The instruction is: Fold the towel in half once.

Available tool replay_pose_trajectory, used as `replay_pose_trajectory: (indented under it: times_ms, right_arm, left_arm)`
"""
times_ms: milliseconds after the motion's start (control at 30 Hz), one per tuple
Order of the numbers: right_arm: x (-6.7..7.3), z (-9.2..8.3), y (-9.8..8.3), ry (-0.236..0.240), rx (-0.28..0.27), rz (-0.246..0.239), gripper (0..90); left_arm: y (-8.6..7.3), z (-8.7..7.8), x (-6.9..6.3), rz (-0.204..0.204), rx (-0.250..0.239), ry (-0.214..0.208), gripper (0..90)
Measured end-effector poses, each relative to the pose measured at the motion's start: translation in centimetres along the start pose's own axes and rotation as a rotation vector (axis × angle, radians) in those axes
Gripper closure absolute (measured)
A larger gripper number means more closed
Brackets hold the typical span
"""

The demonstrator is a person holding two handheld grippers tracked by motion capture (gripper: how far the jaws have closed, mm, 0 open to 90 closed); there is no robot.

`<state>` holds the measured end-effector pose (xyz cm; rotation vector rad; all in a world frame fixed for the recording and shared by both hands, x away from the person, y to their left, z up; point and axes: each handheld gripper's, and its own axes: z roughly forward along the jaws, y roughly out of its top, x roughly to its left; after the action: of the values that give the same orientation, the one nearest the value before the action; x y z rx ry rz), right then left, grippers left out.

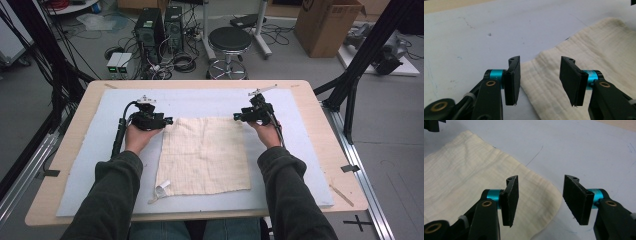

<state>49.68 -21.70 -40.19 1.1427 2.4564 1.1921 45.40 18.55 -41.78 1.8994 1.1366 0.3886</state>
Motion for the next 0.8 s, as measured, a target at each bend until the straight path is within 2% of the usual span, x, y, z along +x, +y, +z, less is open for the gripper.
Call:
replay_pose_trajectory:
  times_ms: [167, 367, 467, 567, 667, 800]
  right_arm:
    - [-0.3, 0.4, -0.2, -0.005, 0.014, 0.011, 47.0]
    - [-0.6, 1.3, -0.5, -0.008, 0.029, 0.029, 48.6]
    - [-0.9, 1.6, -0.8, -0.016, 0.049, 0.041, 50.3]
    - [-1.2, 1.8, -1.0, -0.048, 0.077, 0.055, 52.7]
    - [-1.5, 2.0, -1.2, -0.05, 0.087, 0.063, 54.6]
    - [-1.8, 2.6, -1.5, -0.062, 0.108, 0.067, 55.9]
  left_arm:
    - [-0.3, 0.6, 0.3, -0.007, 0.004, 0.005, 52.9]
    - [-0.7, 1.7, 0.5, -0.046, 0.009, 0.043, 53.6]
    - [-0.9, 2.2, 0.7, -0.048, 0.025, 0.064, 54.8]
    - [-1.1, 2.5, 1.0, -0.066, 0.034, 0.081, 54.7]
    - [-1.2, 2.8, 1.0, -0.084, 0.028, 0.096, 54.0]
    - [-1.1, 3.1, 0.6, -0.063, 0.032, 0.11, 57.2]
